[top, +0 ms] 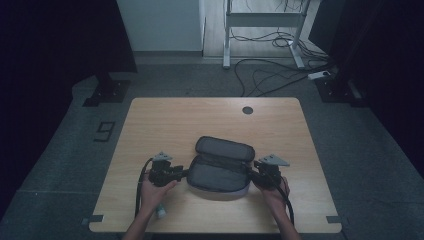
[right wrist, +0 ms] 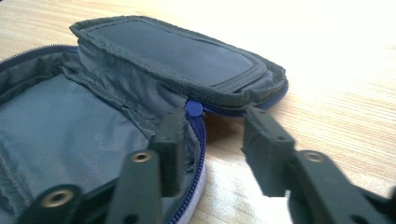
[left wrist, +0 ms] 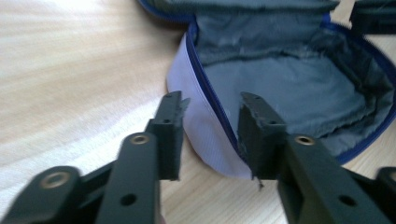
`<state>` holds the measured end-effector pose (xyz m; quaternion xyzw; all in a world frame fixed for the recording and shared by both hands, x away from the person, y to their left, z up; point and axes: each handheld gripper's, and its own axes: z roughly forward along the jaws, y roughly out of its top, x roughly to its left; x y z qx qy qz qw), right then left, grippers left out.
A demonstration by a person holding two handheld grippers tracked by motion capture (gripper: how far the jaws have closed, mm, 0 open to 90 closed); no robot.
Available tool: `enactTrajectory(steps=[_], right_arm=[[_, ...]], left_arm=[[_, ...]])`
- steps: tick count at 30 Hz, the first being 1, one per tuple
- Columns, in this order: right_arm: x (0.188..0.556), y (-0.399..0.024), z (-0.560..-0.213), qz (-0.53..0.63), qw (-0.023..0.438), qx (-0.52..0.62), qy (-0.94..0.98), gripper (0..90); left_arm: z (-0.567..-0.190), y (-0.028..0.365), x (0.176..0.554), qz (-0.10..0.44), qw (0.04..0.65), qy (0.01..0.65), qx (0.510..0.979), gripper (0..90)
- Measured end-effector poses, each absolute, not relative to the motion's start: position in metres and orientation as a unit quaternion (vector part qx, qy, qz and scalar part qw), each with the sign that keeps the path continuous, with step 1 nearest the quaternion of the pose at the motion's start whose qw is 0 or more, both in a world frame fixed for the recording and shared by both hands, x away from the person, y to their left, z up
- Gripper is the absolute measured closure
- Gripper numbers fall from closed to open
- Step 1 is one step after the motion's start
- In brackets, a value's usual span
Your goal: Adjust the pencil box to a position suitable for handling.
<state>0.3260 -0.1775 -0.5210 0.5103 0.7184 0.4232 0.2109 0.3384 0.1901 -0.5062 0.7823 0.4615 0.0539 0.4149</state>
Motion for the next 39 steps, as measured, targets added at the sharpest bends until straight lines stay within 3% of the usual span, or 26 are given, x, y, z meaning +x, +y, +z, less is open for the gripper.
enactTrajectory(steps=[1, 2, 8, 19, 39], right_arm=[[0.325, -0.178, -0.52, 0.424, 0.212, 0.51, 0.718, 50.3], [0.323, -0.179, -0.516, 0.434, 0.211, 0.507, 0.714, 46.6], [0.316, -0.179, -0.506, 0.458, 0.215, 0.494, 0.707, 42.0], [0.304, -0.158, -0.49, 0.473, 0.229, 0.456, 0.718, 40.1], [0.278, -0.089, -0.483, 0.513, 0.162, 0.371, 0.757, 39.1]], left_arm=[[-0.504, 0.191, 0.338, 0.061, 0.417, 0.463, 0.78, 55.6], [-0.501, 0.195, 0.339, 0.072, 0.423, 0.465, 0.774, 49.8], [-0.494, 0.206, 0.342, 0.07, 0.438, 0.46, 0.769, 42.7], [-0.482, 0.226, 0.349, 0.072, 0.461, 0.456, 0.757, 39.8], [-0.485, 0.249, 0.356, 0.066, 0.457, 0.477, 0.748, 36.4]])
